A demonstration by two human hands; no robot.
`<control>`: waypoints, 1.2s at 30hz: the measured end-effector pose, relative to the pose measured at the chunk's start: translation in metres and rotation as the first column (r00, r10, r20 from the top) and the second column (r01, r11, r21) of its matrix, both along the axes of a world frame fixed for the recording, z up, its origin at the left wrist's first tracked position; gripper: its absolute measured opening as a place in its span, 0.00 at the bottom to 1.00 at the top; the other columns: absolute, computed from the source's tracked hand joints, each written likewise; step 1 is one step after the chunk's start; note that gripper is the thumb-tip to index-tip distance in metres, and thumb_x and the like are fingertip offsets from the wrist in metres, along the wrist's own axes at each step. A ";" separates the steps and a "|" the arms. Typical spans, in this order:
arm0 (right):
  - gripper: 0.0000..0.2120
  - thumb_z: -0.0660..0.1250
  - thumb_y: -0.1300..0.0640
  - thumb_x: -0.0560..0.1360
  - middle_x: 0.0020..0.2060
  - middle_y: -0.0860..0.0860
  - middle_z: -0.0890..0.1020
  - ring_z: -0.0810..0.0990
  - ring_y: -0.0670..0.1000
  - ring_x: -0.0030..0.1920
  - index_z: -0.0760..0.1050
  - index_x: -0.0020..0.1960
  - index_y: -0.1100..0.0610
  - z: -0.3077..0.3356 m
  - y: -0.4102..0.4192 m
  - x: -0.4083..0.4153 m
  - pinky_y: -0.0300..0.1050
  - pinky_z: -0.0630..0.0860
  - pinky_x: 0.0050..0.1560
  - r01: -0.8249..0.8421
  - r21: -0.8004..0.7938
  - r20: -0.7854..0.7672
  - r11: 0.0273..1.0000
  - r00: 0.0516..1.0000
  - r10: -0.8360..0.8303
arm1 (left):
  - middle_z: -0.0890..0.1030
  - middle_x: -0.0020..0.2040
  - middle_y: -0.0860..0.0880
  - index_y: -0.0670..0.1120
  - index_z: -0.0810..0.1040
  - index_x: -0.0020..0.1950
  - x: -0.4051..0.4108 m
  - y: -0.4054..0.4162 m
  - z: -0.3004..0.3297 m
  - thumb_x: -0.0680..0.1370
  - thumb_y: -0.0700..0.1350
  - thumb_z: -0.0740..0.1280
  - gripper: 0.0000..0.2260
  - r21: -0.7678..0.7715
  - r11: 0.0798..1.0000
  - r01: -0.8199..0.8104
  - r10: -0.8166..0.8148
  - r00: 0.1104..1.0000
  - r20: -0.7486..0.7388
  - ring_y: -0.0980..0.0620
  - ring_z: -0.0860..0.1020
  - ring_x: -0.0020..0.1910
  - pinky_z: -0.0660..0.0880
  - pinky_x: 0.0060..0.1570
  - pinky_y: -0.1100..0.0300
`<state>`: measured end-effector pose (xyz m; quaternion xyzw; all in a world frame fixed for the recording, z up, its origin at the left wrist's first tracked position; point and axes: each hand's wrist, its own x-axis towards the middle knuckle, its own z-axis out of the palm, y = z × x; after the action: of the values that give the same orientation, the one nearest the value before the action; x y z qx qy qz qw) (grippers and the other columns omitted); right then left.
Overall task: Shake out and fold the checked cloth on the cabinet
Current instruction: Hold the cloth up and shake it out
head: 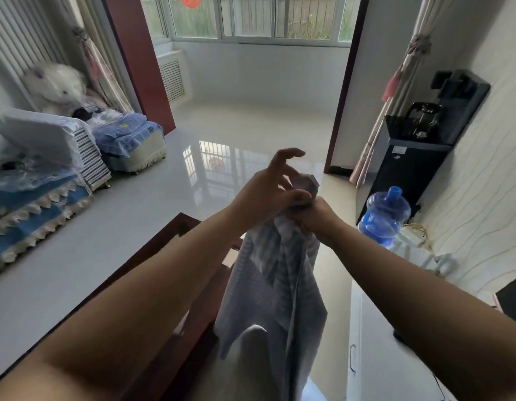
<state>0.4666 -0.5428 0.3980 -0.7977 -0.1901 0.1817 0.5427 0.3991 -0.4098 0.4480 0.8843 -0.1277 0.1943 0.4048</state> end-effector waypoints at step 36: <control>0.13 0.59 0.53 0.79 0.52 0.55 0.78 0.77 0.56 0.53 0.72 0.61 0.58 0.004 -0.028 -0.015 0.44 0.66 0.49 -0.147 -0.768 0.236 0.623 0.840 0.488 | 0.84 0.48 0.42 0.43 0.83 0.48 0.054 -0.005 -0.056 0.71 0.38 0.64 0.10 0.176 0.964 -0.200 0.257 0.872 -0.417 0.45 0.81 0.47 0.75 0.44 0.57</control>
<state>0.4518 -0.5709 0.4015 -0.9164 -0.3569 0.1595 0.0860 0.4533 -0.4151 0.3924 0.9380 0.0597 0.0295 0.3401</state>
